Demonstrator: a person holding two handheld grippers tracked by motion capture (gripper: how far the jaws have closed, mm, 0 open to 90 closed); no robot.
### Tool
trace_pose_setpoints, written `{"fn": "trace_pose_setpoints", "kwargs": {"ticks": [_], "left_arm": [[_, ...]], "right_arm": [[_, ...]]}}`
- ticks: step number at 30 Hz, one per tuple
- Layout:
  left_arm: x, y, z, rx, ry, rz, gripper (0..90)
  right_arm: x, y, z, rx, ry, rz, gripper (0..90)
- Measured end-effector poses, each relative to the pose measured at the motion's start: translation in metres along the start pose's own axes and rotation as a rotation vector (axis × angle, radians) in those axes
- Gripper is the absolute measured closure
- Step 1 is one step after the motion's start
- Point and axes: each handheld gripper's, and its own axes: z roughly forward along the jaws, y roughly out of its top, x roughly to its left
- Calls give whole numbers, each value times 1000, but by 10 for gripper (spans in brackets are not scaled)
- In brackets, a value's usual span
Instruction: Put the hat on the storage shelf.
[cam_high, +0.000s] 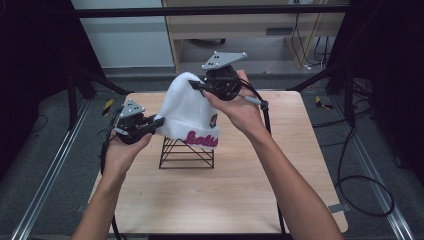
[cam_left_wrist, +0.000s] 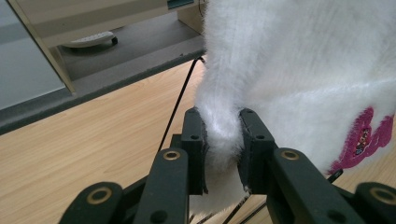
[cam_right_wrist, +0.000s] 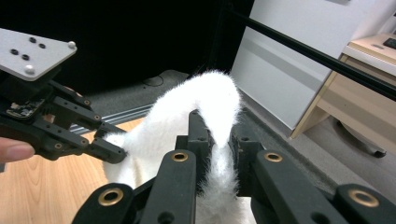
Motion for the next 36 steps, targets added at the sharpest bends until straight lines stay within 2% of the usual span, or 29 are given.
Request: {"fn": "trace_pose_setpoints", "kwargs": {"ticks": [10,22,36], "left_arm": [[1,-13,-1,-8,-4,-17,744],[-1,-20,-6,-9,-5,-3,744],[-1,-39,-4,-3,-7,-18,746]], "right_arm": [[12,-1,2,17,19,-31,820],[21,-1,0,29,35,-52,819],[30,-17,3,62,58,-60,818]]}}
